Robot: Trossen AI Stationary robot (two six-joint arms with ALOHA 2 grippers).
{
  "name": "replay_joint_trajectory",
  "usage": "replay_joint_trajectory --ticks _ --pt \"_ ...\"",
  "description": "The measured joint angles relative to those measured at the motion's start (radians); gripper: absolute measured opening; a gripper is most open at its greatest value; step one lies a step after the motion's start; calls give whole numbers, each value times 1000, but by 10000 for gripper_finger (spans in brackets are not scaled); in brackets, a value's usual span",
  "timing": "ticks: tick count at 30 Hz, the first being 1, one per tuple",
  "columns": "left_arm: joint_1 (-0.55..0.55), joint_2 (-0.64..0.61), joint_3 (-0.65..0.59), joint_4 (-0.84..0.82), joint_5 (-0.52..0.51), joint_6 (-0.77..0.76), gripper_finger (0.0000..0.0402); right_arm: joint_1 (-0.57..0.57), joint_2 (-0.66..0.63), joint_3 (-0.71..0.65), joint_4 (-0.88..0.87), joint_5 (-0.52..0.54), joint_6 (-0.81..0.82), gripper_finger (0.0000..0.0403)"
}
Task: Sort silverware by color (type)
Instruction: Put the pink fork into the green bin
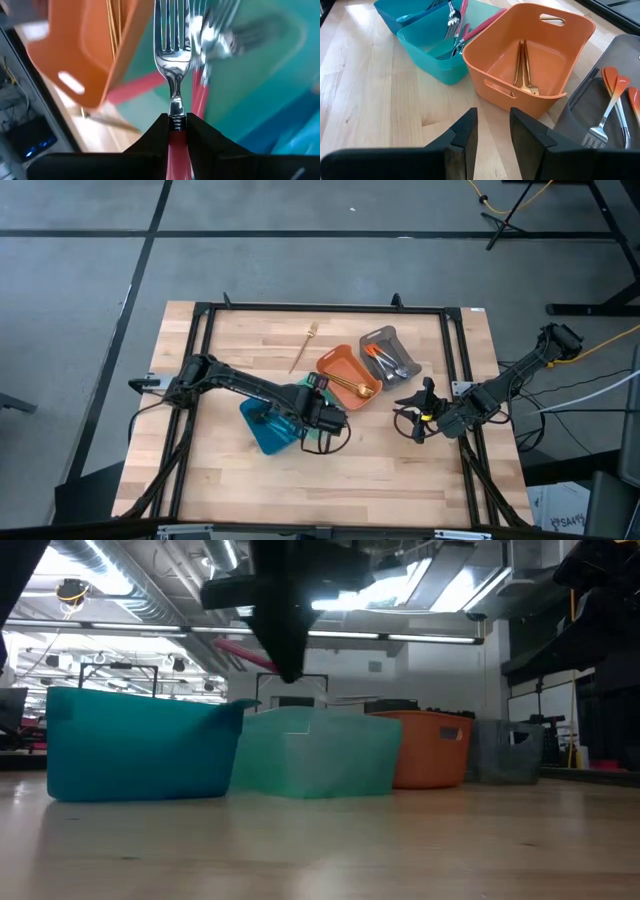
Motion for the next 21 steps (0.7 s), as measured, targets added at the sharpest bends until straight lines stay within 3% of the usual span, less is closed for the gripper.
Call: replay_joint_trajectory --ticks 7,16,21 --pt "16 0 0 -71 12 57 45 0 0 0 0 0 0 106" --pt "39 0 -75 78 139 187 47 0 0 0 0 0 0 106" --pt "48 0 -120 121 149 208 47 0 0 0 0 0 0 106"
